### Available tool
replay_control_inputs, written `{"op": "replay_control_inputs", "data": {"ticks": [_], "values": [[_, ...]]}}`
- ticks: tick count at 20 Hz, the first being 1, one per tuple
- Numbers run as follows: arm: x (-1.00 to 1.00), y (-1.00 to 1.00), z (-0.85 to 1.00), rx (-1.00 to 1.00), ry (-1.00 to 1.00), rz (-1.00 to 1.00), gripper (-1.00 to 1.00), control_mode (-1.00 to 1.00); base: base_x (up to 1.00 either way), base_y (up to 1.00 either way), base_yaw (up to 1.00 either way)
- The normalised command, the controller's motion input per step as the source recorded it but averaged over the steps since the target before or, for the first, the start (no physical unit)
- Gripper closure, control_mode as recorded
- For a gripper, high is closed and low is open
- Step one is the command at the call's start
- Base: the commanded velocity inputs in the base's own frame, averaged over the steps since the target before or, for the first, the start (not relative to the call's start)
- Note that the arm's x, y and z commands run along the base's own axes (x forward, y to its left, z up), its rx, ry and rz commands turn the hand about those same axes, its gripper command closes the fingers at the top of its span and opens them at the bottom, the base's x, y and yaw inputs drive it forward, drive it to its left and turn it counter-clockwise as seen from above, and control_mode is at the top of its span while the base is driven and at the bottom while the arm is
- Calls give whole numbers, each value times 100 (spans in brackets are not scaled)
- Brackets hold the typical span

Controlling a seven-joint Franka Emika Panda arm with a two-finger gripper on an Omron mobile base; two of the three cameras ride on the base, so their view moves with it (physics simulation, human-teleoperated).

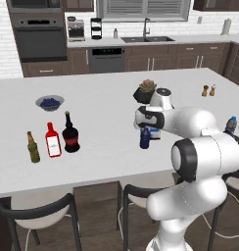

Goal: Move the plastic bottles in the middle to the plastics group, and the glass bottles in the middle to the glass group.

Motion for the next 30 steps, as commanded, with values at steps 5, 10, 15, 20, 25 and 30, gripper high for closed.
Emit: {"op": "replay_control_inputs", "data": {"ticks": [5, 10, 15, 20, 25, 30], "values": [[23, 0, 0, 0, 0, 0, -100, -100, 0, 0, 0], [16, 0, -4, 0, 0, 0, -100, -100, 0, 0, 0], [2, 0, -9, 0, 0, 0, -100, -100, 0, 0, 0], [0, 0, -24, 0, 0, 0, -100, -100, 0, 0, 0], [0, 0, -27, 0, 0, 0, -100, -100, 0, 0, 0], [1, 0, -10, 0, 0, 0, -100, -100, 0, 0, 0]]}}
